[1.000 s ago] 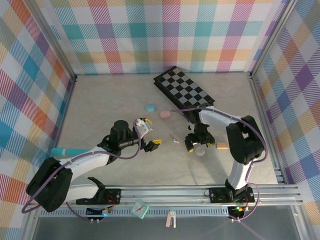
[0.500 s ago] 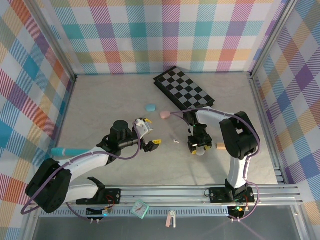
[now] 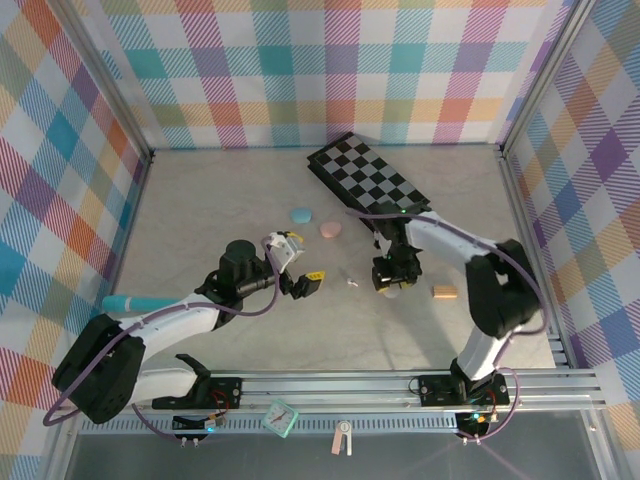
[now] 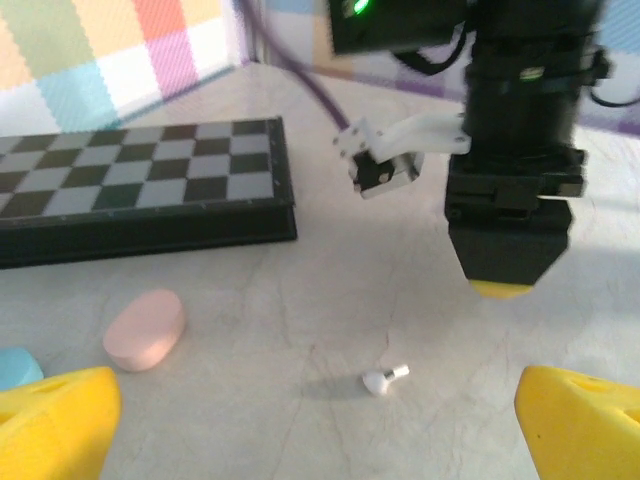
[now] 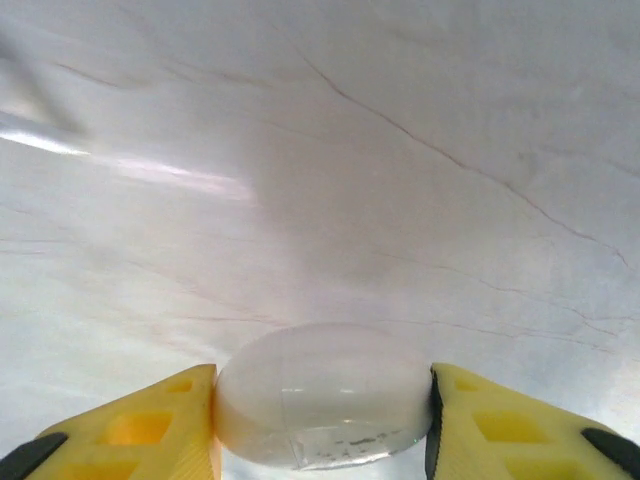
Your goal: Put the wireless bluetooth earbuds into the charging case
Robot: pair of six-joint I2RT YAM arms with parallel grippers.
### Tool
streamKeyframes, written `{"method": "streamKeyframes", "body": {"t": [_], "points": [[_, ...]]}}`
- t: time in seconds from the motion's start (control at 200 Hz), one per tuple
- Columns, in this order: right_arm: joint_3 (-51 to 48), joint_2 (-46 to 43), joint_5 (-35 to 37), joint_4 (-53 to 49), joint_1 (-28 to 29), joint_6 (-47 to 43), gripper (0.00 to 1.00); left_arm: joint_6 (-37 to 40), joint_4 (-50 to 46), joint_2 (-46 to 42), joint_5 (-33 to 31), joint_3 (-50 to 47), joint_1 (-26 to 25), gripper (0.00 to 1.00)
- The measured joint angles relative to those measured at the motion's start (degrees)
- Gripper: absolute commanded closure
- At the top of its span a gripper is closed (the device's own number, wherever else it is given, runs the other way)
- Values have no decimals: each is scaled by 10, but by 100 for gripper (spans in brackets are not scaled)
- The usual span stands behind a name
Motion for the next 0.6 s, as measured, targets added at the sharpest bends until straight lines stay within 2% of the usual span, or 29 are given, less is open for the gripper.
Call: {"method": "streamKeyframes", "body": {"t": [0.11,0.235,0.39,0.6], "points": [[-3,-80,-66,65,-16,38,54,-31,27,3,-27,1,-19,0],[-35,-165,-138,186,-42,120,53,-51,72,16,-50,5,-46,0],[-91,-219,-199,339,-62,239,57,-73,149,53,-78,8,-74,0],[-162,-243,-262,532,-71,410,58,-99,263,133,-112,37,-106,13]]}}
